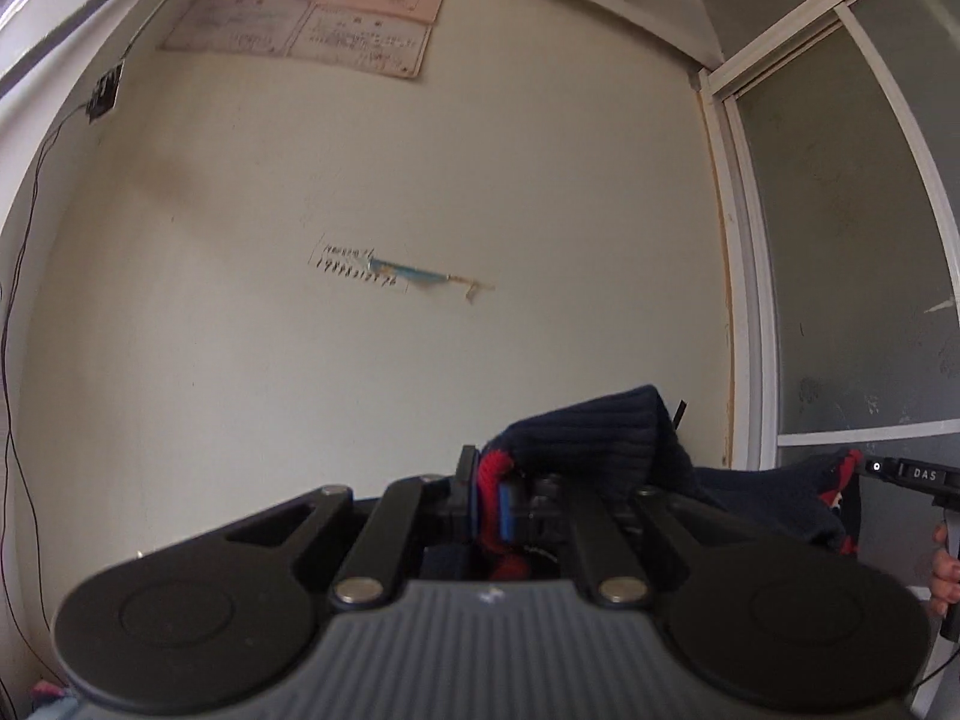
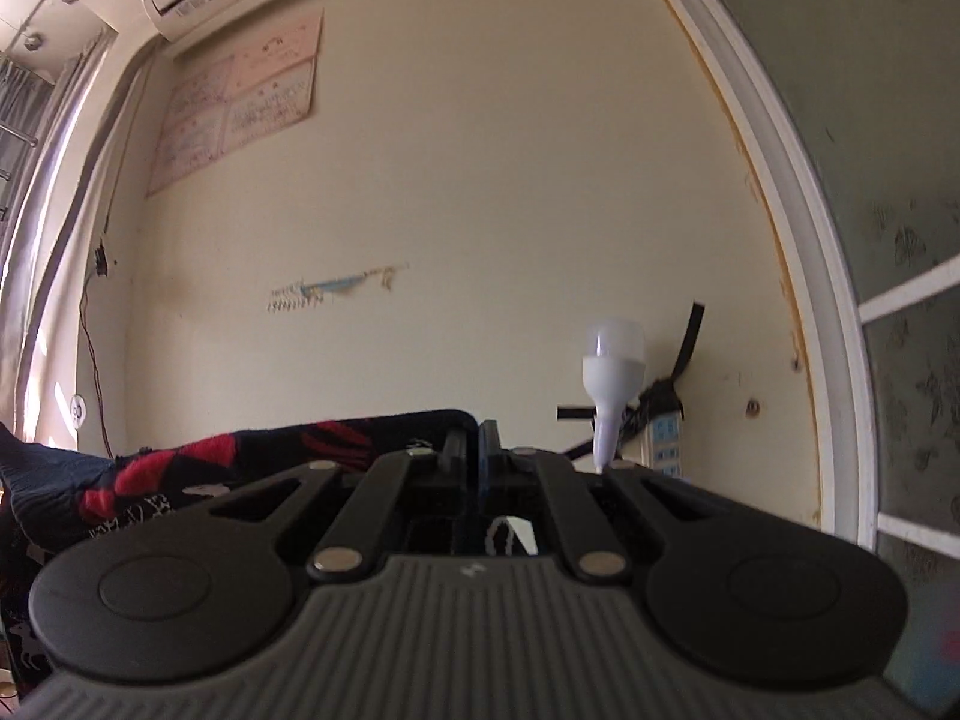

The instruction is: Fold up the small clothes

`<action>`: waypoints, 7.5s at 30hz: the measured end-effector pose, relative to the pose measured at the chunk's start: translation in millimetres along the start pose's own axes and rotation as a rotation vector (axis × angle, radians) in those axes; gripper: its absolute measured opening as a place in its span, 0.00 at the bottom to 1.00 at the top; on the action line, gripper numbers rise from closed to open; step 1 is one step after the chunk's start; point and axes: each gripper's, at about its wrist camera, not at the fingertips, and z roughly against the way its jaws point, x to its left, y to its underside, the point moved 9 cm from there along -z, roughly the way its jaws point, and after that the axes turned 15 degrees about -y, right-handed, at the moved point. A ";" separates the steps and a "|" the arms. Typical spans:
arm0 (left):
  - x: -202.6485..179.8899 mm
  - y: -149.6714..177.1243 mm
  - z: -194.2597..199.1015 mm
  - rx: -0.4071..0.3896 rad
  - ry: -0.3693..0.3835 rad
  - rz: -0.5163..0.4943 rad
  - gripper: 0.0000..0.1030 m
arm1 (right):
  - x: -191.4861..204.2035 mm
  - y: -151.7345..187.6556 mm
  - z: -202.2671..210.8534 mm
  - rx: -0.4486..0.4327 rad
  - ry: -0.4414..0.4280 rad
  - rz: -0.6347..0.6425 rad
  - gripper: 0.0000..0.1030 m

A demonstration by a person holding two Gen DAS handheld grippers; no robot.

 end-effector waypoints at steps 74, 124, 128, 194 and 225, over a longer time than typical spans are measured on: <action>145.2 342.3 -102.4 0.896 -0.389 0.028 0.39 | -31.2 460.1 -355.3 0.778 -0.001 -0.283 0.28; 120.6 346.5 -22.3 1.021 -0.208 -0.037 0.45 | 119.1 402.9 -106.9 0.914 -0.422 -0.533 0.66; 73.6 378.6 27.2 1.122 -0.074 -0.052 0.45 | 93.9 400.5 -35.1 0.891 -0.250 -0.578 0.66; 124.2 343.2 59.0 0.900 -0.158 0.218 0.37 | 147.9 358.0 -406.0 0.872 -0.385 -0.680 0.15; 108.7 426.7 -230.7 0.967 -0.294 0.023 0.10 | 106.3 463.3 -262.5 0.976 -0.400 -0.244 0.07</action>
